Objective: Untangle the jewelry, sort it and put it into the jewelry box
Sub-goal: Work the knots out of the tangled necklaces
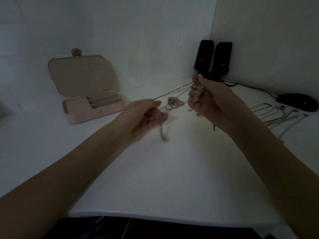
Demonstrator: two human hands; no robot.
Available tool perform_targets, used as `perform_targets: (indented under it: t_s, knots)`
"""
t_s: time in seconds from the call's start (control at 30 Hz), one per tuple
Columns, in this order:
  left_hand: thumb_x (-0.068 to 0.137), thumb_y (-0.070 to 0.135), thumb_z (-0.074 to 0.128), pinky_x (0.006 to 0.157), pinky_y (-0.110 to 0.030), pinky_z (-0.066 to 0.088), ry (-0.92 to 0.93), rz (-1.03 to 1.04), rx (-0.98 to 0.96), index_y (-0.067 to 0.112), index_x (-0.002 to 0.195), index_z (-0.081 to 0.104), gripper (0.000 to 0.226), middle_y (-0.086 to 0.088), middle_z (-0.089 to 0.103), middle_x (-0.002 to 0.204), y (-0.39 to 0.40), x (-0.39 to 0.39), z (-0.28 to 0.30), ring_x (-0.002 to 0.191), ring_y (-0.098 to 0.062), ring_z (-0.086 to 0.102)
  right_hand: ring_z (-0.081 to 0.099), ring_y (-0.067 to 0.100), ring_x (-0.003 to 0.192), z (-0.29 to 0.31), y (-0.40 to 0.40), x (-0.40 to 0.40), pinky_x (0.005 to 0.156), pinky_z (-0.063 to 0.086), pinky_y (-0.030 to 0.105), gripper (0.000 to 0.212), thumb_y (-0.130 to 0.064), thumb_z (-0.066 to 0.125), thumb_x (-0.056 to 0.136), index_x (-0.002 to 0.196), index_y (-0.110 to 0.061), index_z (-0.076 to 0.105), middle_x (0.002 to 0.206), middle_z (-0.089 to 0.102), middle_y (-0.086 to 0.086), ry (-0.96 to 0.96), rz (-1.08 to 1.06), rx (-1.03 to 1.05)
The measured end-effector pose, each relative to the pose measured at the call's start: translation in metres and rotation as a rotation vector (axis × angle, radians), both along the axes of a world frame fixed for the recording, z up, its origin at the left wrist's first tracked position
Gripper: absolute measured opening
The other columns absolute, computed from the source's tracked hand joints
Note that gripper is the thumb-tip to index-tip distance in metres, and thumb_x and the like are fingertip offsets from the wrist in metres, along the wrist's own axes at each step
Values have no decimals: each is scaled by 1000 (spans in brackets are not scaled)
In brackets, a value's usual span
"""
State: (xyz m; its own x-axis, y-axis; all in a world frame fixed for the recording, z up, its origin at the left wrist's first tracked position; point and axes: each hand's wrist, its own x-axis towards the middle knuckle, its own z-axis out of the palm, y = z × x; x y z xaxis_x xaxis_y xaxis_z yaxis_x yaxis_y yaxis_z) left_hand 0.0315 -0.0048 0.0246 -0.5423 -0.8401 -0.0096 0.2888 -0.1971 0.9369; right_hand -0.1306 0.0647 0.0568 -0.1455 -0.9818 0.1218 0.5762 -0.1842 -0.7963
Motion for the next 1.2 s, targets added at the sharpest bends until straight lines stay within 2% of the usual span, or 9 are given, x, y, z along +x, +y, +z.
perform_targets:
  t_s: [0.1,0.27,0.43,0.63,0.7,0.87,1.0,1.1,1.2]
  knots:
    - [90,9,59,60,-25,57,64,110,103,9,69,46,24,1,38,48,-13,4,-1,42,-7,46,44,3,44,-5,-2,-5,44,40,14,19,-14,43,97,86,-10,58,55,47,-4,-108,-5,4]
    - [90,13,59,53,-25,57,212,148,280,6,67,48,26,-5,50,52,-21,6,-6,45,-10,56,35,1,32,-14,-8,-12,33,31,10,10,-14,42,95,91,-13,51,60,49,-3,-146,91,-13]
    - [93,24,53,36,-16,37,322,35,416,16,63,35,36,4,31,42,-27,10,-10,34,-5,28,32,1,31,-20,-8,-16,29,28,8,12,-17,46,87,98,-17,52,65,52,-4,-40,94,-22]
    - [92,43,51,38,-12,29,232,22,386,13,53,42,50,4,26,41,-29,10,-10,32,-7,20,29,1,31,-23,-7,-10,29,21,6,13,-16,40,97,100,-18,53,70,54,-4,38,12,54]
    - [90,46,52,43,-14,38,163,48,360,9,46,49,58,0,32,48,-30,12,-8,39,-9,30,30,1,31,-23,-7,-13,28,22,7,12,-16,41,98,98,-17,54,74,55,-3,12,-13,67]
    - [95,33,51,56,-34,59,133,56,313,9,46,43,55,-15,66,75,-26,10,-7,64,-23,70,27,2,32,-21,-5,-18,29,20,9,6,-22,52,92,87,-20,55,81,59,-8,94,-60,85]
    - [92,16,56,56,-32,59,66,58,308,9,55,43,39,-19,69,73,-21,12,-3,64,-25,71,35,2,35,-22,-4,-13,34,26,11,13,-24,66,82,95,-25,65,84,65,-13,300,-185,168]
    - [86,-2,58,58,-25,58,-67,48,187,-4,81,58,5,-15,71,73,-20,13,-7,62,-16,70,66,7,61,-21,-2,-14,53,50,15,13,-23,66,87,99,-26,69,81,69,-11,425,-291,216]
    - [84,-6,58,55,-22,57,-38,88,147,1,77,56,10,-11,69,66,-21,14,-7,51,-9,63,71,17,78,-21,-2,-14,70,55,23,17,-9,65,84,98,-16,71,78,72,-3,507,-382,238]
